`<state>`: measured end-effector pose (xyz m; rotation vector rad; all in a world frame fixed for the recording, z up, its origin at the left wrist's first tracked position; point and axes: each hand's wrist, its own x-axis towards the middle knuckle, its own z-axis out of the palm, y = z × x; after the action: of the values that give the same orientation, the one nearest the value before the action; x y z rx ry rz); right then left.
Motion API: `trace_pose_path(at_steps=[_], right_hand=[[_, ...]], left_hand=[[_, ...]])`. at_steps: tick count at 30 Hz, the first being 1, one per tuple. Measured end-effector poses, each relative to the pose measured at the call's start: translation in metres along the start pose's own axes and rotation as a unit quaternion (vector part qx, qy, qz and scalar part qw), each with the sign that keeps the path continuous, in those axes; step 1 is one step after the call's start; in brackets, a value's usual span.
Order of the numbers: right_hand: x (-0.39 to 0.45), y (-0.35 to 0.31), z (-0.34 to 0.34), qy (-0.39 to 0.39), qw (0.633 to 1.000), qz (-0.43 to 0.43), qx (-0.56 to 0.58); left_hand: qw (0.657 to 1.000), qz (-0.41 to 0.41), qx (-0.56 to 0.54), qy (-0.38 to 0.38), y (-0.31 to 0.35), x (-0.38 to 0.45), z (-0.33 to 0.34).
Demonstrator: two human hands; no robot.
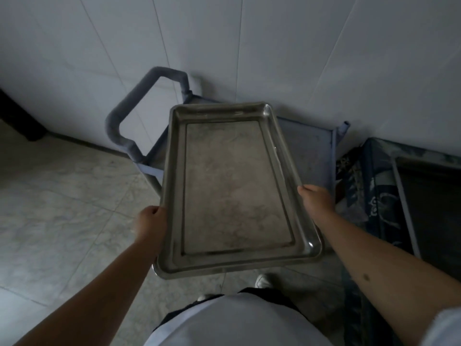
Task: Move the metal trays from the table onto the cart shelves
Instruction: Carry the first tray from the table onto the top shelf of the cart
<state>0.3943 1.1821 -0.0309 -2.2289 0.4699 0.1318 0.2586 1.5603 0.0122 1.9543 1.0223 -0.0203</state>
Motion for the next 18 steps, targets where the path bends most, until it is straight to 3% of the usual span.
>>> trace_pose_path(at_steps=[4, 9, 18], right_hand=[[0.032, 0.0, 0.001, -0.026, 0.999, -0.014, -0.021], [0.072, 0.004, -0.01, -0.059, 0.998, -0.014, 0.036], [0.14, -0.016, -0.008, -0.13, 0.981, -0.139, -0.044]], left_hand=[[0.998, -0.043, -0.051, -0.009, 0.008, -0.003, 0.011], [0.989, -0.091, -0.113, -0.017, 0.019, -0.018, 0.04], [0.955, -0.159, -0.249, 0.027, 0.021, -0.049, 0.082]])
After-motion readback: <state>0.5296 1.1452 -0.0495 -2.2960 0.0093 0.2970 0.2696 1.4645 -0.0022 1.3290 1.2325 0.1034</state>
